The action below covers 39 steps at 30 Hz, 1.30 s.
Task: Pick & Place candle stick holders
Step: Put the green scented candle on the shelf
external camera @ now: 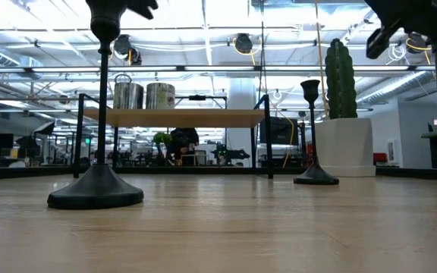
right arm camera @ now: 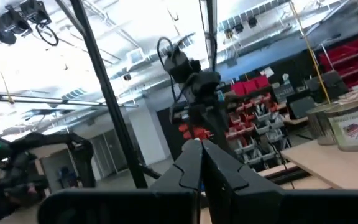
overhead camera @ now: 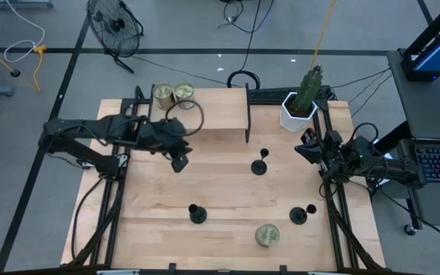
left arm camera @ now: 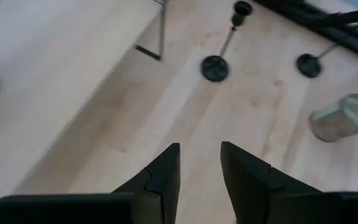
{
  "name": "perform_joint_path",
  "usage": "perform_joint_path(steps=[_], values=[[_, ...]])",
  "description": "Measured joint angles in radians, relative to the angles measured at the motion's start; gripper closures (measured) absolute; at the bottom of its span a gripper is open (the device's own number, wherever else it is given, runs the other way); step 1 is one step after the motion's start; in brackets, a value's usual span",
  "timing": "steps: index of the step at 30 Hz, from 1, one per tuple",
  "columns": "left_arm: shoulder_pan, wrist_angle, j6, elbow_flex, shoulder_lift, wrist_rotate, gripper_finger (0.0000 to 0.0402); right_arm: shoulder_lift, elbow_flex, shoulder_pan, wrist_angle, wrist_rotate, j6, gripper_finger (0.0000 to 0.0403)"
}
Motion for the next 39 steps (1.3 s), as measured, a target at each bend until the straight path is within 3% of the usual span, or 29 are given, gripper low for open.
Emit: perform_joint_path(steps=[4, 9, 12, 20, 28, 39], values=[[-0.01, 0.223, 0.003, -0.247, -0.141, 0.083, 0.0282, 0.112, 0.064, 0.001, -0.006, -0.053, 0.0, 0.0401], [-0.043, 0.471, 0.004, -0.506, -0.302, 0.093, 0.0282, 0.262, 0.16, 0.002, -0.015, -0.11, 0.025, 0.0401], [-0.076, 0.574, 0.004, -0.632, -0.387, 0.094, 0.0282, 0.349, 0.219, 0.004, -0.028, -0.155, 0.027, 0.0401], [-0.168, 0.863, 0.005, -0.913, -0.584, 0.091, 0.0282, 0.522, 0.367, 0.065, -0.031, -0.157, -0.022, 0.0401], [-0.229, 0.947, -0.021, -1.066, -0.693, 0.034, 0.0282, 0.649, 0.538, 0.174, -0.216, -0.123, -0.059, 0.0402], [-0.242, 0.936, -0.014, -1.086, -0.707, 0.029, 0.0282, 0.847, 0.788, 0.312, -0.642, -0.005, -0.079, 0.0403]])
